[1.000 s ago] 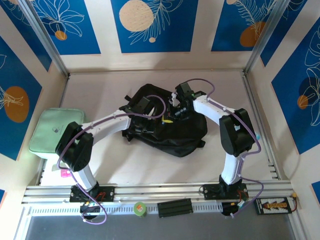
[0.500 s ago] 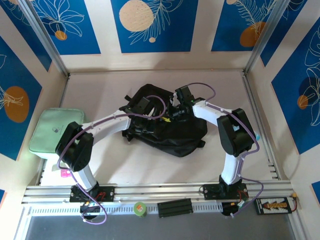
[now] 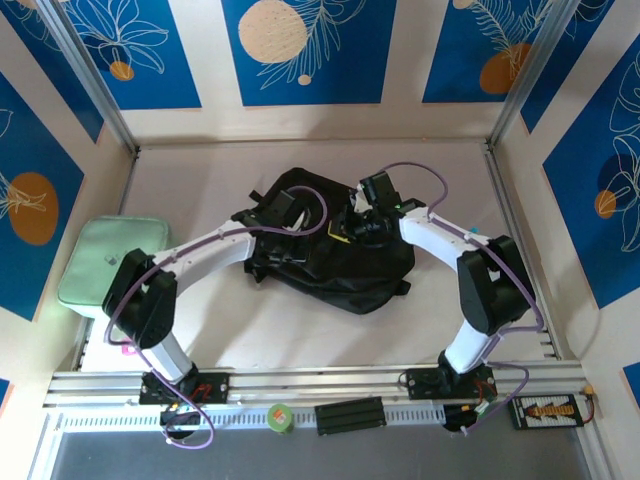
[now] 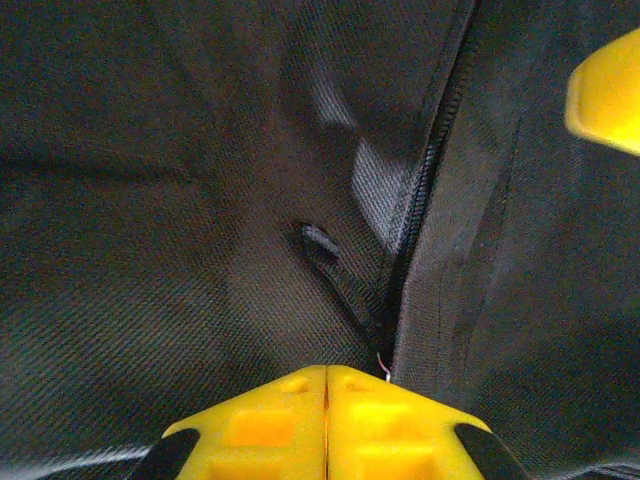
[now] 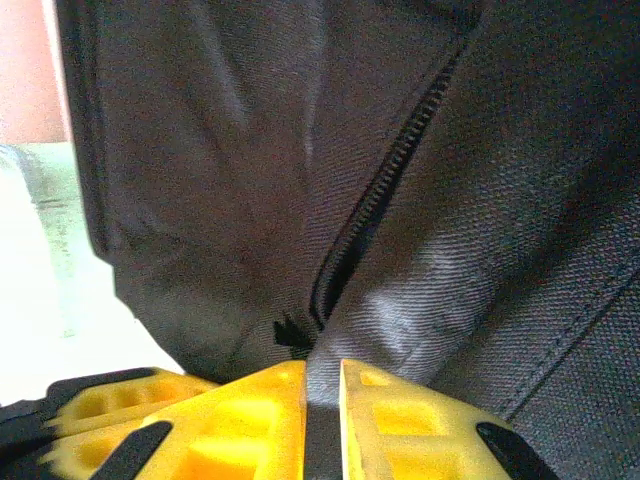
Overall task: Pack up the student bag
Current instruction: Place the loose stationery in the student bag, then close the student bag at the center of the table.
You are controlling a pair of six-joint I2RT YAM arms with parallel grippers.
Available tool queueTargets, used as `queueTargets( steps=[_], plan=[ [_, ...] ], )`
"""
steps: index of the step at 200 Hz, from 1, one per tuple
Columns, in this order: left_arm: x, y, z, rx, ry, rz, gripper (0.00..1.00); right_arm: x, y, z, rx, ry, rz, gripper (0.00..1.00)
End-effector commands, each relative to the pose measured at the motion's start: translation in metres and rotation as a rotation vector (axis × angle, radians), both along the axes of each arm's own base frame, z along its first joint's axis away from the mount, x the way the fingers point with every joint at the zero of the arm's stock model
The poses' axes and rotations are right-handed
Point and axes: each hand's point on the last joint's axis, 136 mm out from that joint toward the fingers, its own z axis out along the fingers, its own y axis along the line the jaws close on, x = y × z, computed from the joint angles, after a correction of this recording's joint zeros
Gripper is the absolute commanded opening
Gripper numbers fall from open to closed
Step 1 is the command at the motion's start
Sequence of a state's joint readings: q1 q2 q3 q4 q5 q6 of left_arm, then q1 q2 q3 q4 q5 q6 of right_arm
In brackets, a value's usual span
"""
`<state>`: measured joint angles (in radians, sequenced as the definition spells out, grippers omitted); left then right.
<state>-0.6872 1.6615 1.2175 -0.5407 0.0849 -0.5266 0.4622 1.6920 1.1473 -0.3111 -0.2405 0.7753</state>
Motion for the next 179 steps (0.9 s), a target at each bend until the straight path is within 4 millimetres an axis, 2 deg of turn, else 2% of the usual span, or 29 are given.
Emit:
queueTargets(
  steps=[1, 28, 41, 65, 77, 87, 98, 124, 150, 179],
  plan=[
    [0.002, 0.014, 0.020, -0.024, -0.034, 0.072, 0.12, -0.006, 0.007, -0.015, -0.059, 0.024, 0.039, 0.17],
    [-0.001, 0.033, 0.030, -0.046, -0.059, 0.159, 0.19, -0.002, 0.014, -0.030, -0.115, 0.044, 0.057, 0.14],
    [-0.004, 0.041, 0.033, -0.074, -0.062, 0.208, 0.27, -0.002, 0.013, -0.029, -0.146, 0.022, 0.059, 0.14],
    [-0.011, 0.051, 0.033, -0.162, -0.053, 0.297, 0.37, -0.002, 0.003, -0.003, -0.219, -0.082, 0.077, 0.16],
    [-0.014, 0.058, 0.030, -0.210, -0.039, 0.345, 0.47, -0.005, 0.003, 0.014, -0.245, -0.154, 0.130, 0.21],
    [-0.013, 0.065, 0.029, -0.248, -0.033, 0.388, 0.50, -0.011, 0.012, 0.025, -0.246, -0.206, 0.212, 0.26],
    [-0.013, 0.076, 0.026, -0.275, -0.027, 0.435, 0.54, -0.017, 0.020, 0.028, -0.268, -0.228, 0.294, 0.31],
    [-0.012, 0.094, 0.024, -0.311, -0.042, 0.509, 0.60, -0.021, 0.037, 0.015, -0.354, -0.208, 0.412, 0.39],
    [-0.015, 0.097, 0.027, -0.309, -0.048, 0.504, 0.62, -0.013, 0.050, 0.007, -0.440, -0.189, 0.458, 0.40],
    [-0.016, 0.099, 0.029, -0.292, -0.052, 0.494, 0.63, -0.013, 0.060, -0.002, -0.490, -0.157, 0.508, 0.40]
  ],
)
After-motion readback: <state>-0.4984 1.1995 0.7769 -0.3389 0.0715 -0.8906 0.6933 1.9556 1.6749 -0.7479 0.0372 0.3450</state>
